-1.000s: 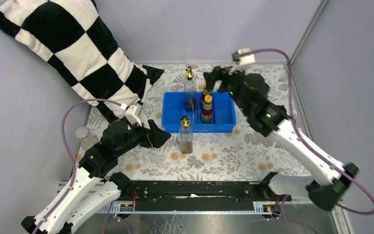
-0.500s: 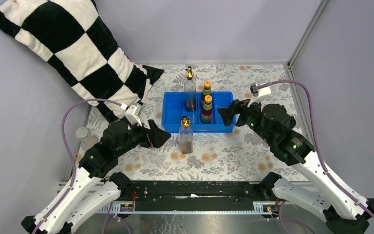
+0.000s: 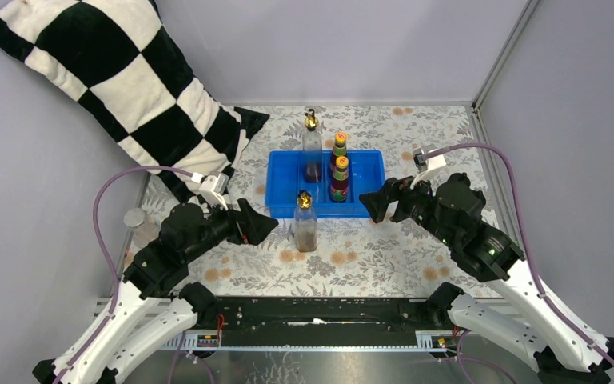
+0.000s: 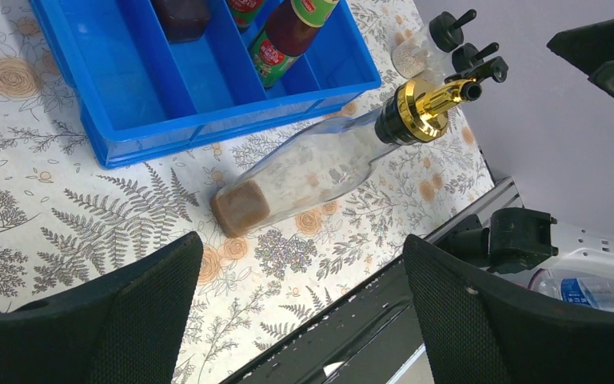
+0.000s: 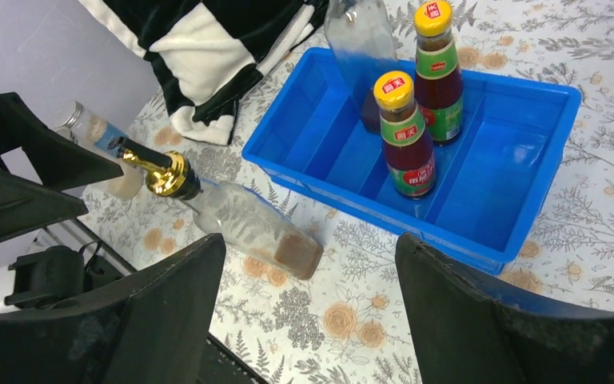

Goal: Organize the condiment bottles
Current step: Pick up the bottle from the center of the board.

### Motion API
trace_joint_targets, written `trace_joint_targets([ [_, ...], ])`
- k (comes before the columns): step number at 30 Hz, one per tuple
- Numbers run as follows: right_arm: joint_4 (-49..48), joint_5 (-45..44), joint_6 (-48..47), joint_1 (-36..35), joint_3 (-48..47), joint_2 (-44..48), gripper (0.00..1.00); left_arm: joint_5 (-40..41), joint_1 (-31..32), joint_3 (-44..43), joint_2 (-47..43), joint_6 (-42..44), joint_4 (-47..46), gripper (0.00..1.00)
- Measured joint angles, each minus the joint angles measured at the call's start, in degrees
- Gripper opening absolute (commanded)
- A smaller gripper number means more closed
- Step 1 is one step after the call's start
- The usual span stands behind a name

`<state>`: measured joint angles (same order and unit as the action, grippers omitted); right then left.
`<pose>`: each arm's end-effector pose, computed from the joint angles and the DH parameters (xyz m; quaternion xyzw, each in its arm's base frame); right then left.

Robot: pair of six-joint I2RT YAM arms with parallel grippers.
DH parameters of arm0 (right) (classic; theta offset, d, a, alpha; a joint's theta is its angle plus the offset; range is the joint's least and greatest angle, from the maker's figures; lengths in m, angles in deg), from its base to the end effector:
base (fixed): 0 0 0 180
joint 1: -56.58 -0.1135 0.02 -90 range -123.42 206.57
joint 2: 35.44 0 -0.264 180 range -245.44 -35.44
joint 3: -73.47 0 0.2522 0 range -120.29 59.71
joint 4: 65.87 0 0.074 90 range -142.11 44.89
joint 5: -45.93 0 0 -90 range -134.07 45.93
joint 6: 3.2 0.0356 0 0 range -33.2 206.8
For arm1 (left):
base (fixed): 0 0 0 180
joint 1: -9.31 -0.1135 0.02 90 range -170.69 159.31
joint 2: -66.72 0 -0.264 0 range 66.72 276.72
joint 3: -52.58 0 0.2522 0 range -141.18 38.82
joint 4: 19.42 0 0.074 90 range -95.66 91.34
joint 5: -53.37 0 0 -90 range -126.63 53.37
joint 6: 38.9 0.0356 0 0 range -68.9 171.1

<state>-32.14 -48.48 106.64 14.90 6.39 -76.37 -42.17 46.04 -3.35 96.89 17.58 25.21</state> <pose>0.1179 0.1013 0.3832 -0.1175 0.7429 0.3118 0.5805 0.0961 -0.0760 0.3204 0.0509 0.8114 -0.3664 0.4525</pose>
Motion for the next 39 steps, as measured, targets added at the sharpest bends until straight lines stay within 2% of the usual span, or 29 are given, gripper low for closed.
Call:
trace_joint_targets([
  [6, 1.57, 1.7, 0.76, 0.0, 0.44, 2.27, 0.82, 0.2, 0.42, 0.15, -0.31, 0.0, 0.0, 0.99],
  [17, -1.2, 15.19, 1.46, 0.04, 4.37, 0.59, 0.8, 0.68, 1.27, 0.5, -0.94, 0.0, -0.02, 0.99],
  [26, -6.93, 23.58, -2.93, -1.33, 4.37, -3.89, 0.8, 1.05, 1.51, 0.55, -1.27, 0.0, -0.02, 0.99],
  [33, -12.63, 16.83, -8.94, -14.45, 7.69, -9.38, 0.81, 1.09, 1.57, 0.55, -1.27, 0.0, -0.02, 0.99],
  [39, -25.0, 5.16, -12.44, -21.73, 17.03, -12.07, 0.81, 1.53, 2.01, 0.55, -1.27, 0.0, -0.02, 0.99],
])
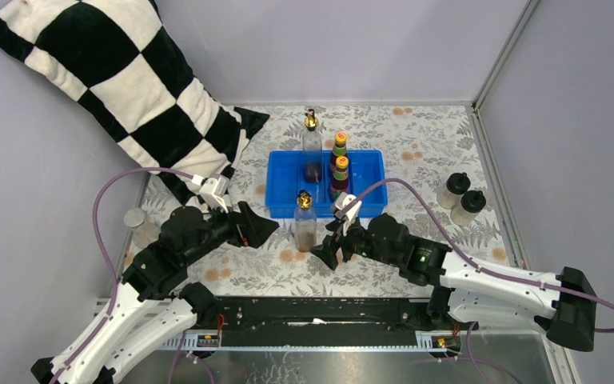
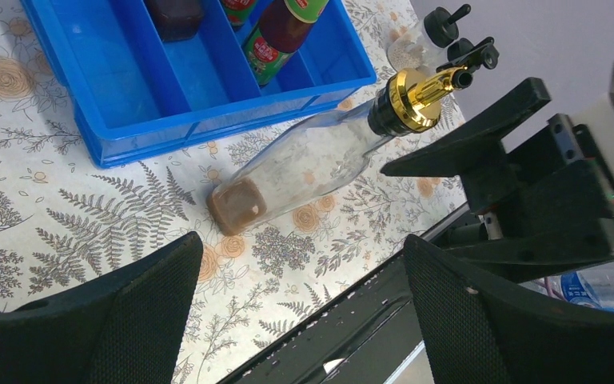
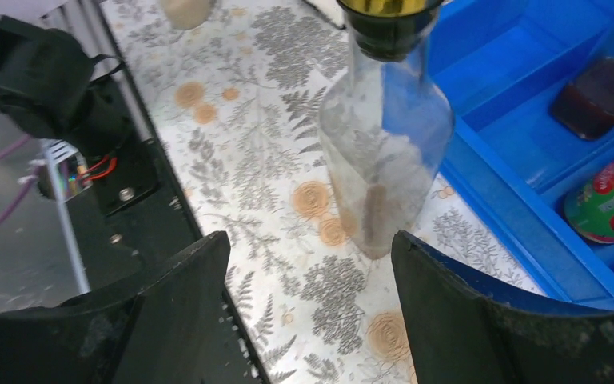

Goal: Organize the condiment bottles
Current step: Pick up the bottle from the center of the board.

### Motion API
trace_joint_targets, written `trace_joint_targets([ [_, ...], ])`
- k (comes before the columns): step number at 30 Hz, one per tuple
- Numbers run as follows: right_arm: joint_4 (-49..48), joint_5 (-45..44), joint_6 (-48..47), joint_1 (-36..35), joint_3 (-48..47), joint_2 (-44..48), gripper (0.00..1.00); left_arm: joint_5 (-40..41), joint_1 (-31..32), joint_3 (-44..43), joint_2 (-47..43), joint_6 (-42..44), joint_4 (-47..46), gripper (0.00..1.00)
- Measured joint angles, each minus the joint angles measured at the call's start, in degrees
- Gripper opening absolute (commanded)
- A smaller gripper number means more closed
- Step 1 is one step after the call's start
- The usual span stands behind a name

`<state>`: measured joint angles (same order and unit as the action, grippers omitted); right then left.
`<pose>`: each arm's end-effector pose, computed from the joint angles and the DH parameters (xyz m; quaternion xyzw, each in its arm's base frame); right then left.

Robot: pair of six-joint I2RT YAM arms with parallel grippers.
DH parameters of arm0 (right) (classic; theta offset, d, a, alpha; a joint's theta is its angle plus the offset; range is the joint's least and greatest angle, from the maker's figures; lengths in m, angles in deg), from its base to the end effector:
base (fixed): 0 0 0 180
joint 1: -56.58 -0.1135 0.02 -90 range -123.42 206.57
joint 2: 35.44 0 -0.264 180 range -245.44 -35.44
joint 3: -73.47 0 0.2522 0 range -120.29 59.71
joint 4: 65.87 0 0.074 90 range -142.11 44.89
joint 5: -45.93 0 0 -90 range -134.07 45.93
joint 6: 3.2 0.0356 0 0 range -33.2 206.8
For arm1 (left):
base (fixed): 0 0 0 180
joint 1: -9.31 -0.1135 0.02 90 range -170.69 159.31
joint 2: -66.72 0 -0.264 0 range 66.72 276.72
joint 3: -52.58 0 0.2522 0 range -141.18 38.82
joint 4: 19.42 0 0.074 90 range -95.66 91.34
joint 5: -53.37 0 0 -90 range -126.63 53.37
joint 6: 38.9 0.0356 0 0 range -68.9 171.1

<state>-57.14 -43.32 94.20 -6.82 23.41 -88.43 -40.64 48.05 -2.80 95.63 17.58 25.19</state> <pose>0.0982 0.1972 0.2893 -0.3676 0.6826 0.3700 0.5119 0.0911 -0.0762 0.3194 0.0574 0.8075 -0.3687 0.4570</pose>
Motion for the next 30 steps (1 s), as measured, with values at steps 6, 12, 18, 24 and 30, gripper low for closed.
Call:
trace_joint_targets([
  [6, -12.04, -8.04, -2.82, -1.77, 5.42, -2.47, 0.82, 0.46, 0.7, 0.0, -0.17, -0.02, 0.02, 0.99],
  [12, -20.02, -10.91, -5.31, -1.81, 5.81, -4.61, 0.84, 0.59, 1.16, 0.0, -0.22, -0.02, 0.02, 0.99],
  [18, -22.97, -11.67, -7.52, -1.81, 2.84, -8.76, 0.8, 1.14, 1.4, 0.0, -0.33, -0.04, 0.02, 0.99],
  [24, -25.86, -13.31, -8.22, -1.81, -1.03, -13.9, 0.74, 3.5, 1.73, 0.0, -4.13, -0.55, 0.37, 0.99],
  [30, -29.0, -17.14, -6.75, -1.86, -2.8, -18.16, 0.66, 4.74, 2.21, 0.0, -5.4, -0.74, 0.61, 0.99],
])
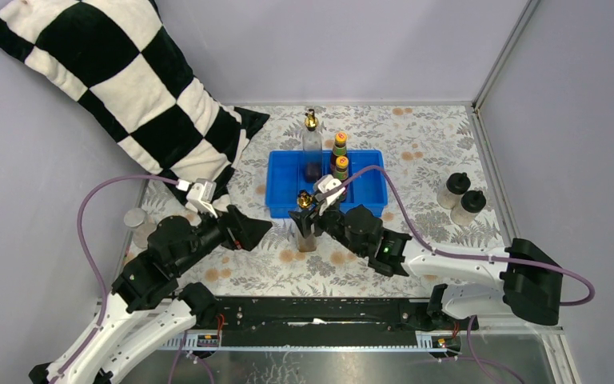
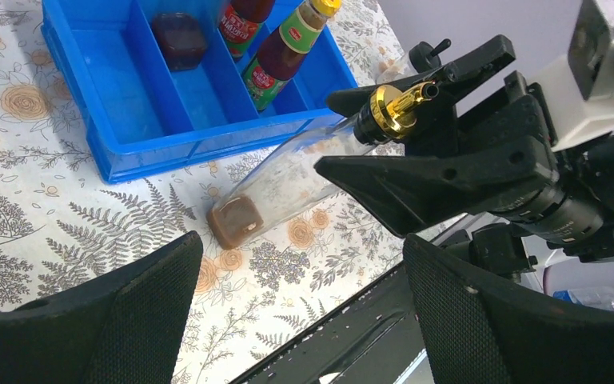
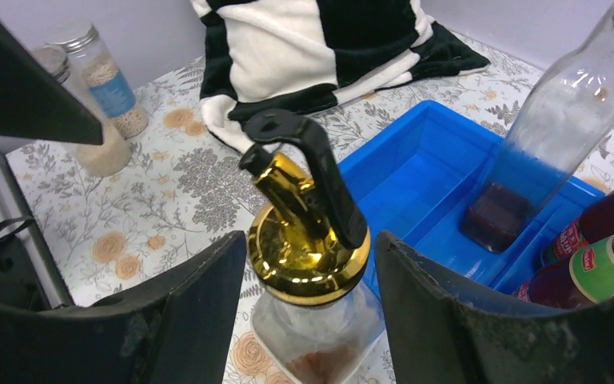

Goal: Organize the condiment bottles
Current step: Pick up the bottle from the center of the board.

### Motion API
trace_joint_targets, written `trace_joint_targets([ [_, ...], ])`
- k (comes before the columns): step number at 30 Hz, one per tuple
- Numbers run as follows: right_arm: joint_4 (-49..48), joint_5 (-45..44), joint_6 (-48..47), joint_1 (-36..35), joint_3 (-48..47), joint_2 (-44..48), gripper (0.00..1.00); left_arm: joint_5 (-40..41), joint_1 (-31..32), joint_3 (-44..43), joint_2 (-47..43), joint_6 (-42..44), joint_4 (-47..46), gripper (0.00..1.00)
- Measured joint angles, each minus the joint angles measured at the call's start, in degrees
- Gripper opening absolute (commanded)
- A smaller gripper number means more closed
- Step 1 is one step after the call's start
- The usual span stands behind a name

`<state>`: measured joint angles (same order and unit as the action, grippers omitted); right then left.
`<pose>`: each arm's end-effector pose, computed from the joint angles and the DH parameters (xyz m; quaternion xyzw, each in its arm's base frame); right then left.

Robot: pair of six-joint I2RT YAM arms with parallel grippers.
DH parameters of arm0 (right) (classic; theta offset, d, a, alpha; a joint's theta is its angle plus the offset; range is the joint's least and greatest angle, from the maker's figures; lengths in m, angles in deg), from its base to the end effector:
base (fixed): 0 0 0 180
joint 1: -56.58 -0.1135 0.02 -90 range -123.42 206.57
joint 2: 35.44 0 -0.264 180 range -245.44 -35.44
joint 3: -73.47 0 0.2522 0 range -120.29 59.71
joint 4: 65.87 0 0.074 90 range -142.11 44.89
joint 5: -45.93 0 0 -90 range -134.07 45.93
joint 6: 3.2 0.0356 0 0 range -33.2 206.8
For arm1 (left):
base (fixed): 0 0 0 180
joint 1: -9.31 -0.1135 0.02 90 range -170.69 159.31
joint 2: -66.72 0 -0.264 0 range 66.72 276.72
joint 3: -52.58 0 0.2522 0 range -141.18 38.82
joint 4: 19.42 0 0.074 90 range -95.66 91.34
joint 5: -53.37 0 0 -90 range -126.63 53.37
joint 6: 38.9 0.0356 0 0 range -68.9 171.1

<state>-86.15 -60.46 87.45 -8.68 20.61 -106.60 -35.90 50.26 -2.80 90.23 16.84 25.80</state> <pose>0.1273 0.2522 0.2879 -0.2809 0.6360 0.3041 0.6512 0.0749 -0.0644 0.3267 0.0418 0.7834 -0.3744 0.4943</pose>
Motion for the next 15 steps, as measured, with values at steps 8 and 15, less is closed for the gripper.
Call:
trace_joint_targets([
  [8, -1.46, -4.15, 2.73, 0.0, -0.39, -3.54, 0.54, 0.39, 0.81, 0.0, -0.26, -0.11, 0.28, 0.99],
  [15, -1.09, -5.42, 2.62, 0.0, -1.99, -4.2, 0.36, 0.37, 1.09, 0.0, -0.17, -0.11, 0.28, 0.99],
])
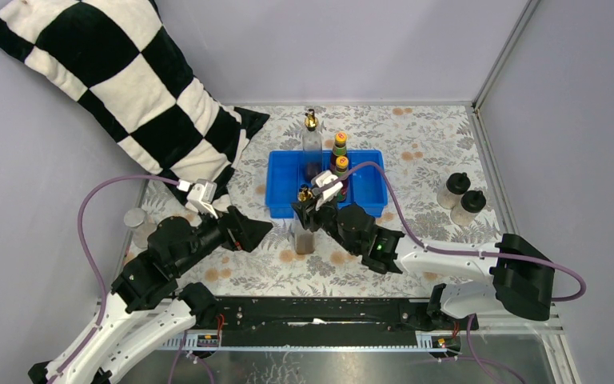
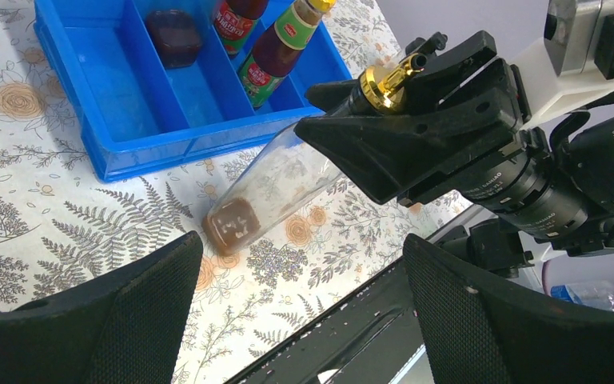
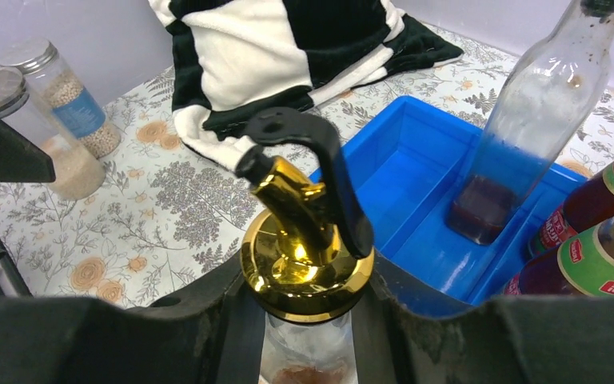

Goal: Organize the condiment bottles
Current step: Pick up the bottle from the center of the board.

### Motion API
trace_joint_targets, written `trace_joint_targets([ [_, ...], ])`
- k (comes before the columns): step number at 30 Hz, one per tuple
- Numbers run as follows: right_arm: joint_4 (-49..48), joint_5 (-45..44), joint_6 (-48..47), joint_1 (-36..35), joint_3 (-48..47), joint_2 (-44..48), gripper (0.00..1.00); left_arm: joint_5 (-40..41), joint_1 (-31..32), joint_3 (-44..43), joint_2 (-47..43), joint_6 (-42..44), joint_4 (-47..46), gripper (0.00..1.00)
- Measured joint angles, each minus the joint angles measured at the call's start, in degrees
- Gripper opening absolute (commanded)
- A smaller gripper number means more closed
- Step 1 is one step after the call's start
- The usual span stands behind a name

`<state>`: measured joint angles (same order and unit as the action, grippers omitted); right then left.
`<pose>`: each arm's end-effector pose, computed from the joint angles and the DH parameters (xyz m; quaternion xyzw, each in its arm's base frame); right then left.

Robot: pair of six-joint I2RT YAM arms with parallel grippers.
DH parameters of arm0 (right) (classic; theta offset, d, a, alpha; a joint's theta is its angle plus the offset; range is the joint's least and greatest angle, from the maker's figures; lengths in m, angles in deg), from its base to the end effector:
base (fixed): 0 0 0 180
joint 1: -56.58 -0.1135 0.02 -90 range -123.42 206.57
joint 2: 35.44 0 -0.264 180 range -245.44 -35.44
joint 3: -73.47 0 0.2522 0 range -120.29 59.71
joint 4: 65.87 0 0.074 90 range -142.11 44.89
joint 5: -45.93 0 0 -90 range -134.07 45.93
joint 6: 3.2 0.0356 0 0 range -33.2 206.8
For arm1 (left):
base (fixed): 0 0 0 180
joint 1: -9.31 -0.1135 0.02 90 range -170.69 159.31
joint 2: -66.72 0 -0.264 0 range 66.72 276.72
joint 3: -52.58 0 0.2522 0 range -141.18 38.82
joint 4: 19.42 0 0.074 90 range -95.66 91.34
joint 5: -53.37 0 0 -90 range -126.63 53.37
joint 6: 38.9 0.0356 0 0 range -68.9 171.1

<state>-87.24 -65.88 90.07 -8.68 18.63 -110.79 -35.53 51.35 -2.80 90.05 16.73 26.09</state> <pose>0.1361 0.2637 0.2822 -0.2393 0.6601 0.2841 0.6529 0.0732 -0.0651 0.3264 0.0466 0.7837 -0.3771 0.4913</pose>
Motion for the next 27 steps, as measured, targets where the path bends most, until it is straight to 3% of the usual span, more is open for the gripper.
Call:
trace_joint_targets([
  [2, 0.02, -0.26, 0.15, 0.0, -0.5, -0.26, 0.27, 0.0, 0.09, 0.0, -0.04, 0.0, 0.0, 0.99],
  [7, 0.07, -1.05, 0.74, 0.0, -0.94, -0.74, 0.18, 0.07, 0.59, 0.0, -0.33, 0.0, 0.0, 0.99],
  [27, 3.61, -1.73, 1.11, 0.0, -1.44, 0.66, 0.1, 1.16, 2.25, 0.0, -0.81, -0.07, 0.02, 0.99],
])
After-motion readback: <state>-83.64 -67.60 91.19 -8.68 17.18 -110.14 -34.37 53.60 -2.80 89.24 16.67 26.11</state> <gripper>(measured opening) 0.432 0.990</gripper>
